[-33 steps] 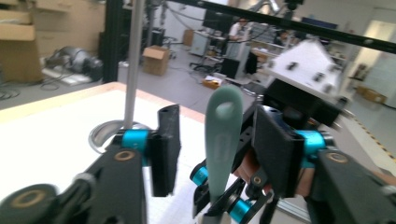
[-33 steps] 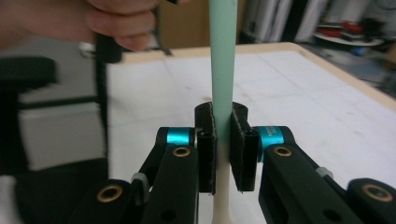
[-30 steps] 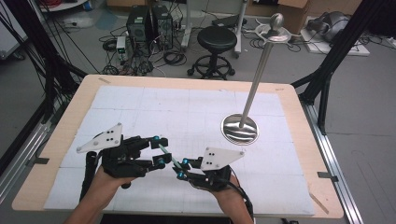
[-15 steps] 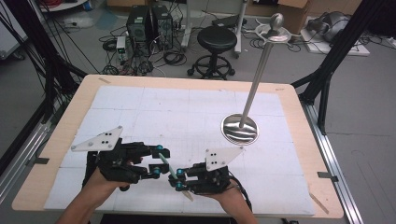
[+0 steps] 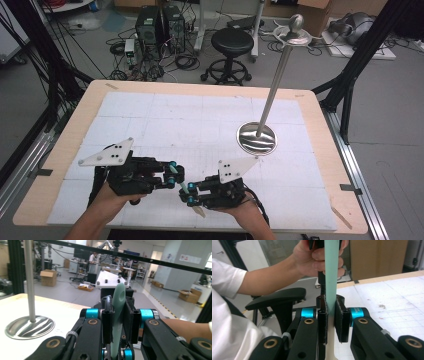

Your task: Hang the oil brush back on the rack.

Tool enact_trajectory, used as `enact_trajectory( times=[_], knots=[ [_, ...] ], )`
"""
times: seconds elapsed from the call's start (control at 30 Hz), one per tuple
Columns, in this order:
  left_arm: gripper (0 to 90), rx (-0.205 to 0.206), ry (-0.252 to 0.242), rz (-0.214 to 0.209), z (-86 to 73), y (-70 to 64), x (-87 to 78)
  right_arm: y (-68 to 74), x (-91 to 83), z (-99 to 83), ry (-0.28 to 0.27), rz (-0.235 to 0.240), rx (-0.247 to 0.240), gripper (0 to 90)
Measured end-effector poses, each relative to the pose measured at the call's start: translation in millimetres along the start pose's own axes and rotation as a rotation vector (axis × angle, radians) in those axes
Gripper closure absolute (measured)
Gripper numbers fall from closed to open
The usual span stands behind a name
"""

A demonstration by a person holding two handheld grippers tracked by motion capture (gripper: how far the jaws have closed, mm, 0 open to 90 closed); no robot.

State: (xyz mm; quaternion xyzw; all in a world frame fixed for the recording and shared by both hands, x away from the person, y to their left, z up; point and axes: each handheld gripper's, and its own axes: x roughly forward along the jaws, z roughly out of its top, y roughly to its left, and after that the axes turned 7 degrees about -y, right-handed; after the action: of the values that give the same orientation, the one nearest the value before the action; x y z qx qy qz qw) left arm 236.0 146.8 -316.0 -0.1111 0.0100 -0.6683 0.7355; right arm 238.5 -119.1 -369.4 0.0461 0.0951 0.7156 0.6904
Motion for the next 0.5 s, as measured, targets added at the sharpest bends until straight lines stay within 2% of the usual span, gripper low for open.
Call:
enact_trajectory(
  times=[0.03,0.07,0.1,0.13,0.17,0.3,0.33,0.4,0.5],
  knots=[
    [79.5,-0.002,0.003,0.014,0.2,0.2,0.0,0.3,-1.5,0.1,-0.019,-0.048,0.0,67.1],
    [79.7,0.001,0.005,0.028,0.3,0.2,-0.1,0.6,-2.9,0.5,-0.031,-0.084,0.019,60.7],
    [79.9,0.005,0.007,0.04,0.5,0.1,0.1,0.8,-4.8,0.9,-0.033,-0.127,0.011,56.2],
    [80.3,0.005,0.01,0.069,0.7,-0.4,0.5,4.3,-7.4,1.7,-0.037,-0.186,-0.005,54.8],
    [80.3,0.007,0.015,0.088,1.1,-0.2,0.6,4.3,-7.4,1.7,-0.037,-0.186,-0.005,54.8],
    [81.1,0.017,0.028,0.159,0.9,-0.7,3.5,11.8,-6.4,5.5,-0.026,-0.261,-0.053,56.3],
    [81.5,0.018,0.033,0.172,0.6,-1.2,5.6,12.7,-5.5,8.1,-0.029,-0.282,-0.067,61.9],
    [81.6,0.025,0.039,0.179,0.7,-1.6,6.8,12.6,-5.6,9.3,-0.035,-0.285,-0.068,63.3],
    [82.0,0.022,0.032,0.179,1.4,-2.9,10.2,10.9,-6.7,11.4,-0.045,-0.29,-0.053,70.6]
  ],
)
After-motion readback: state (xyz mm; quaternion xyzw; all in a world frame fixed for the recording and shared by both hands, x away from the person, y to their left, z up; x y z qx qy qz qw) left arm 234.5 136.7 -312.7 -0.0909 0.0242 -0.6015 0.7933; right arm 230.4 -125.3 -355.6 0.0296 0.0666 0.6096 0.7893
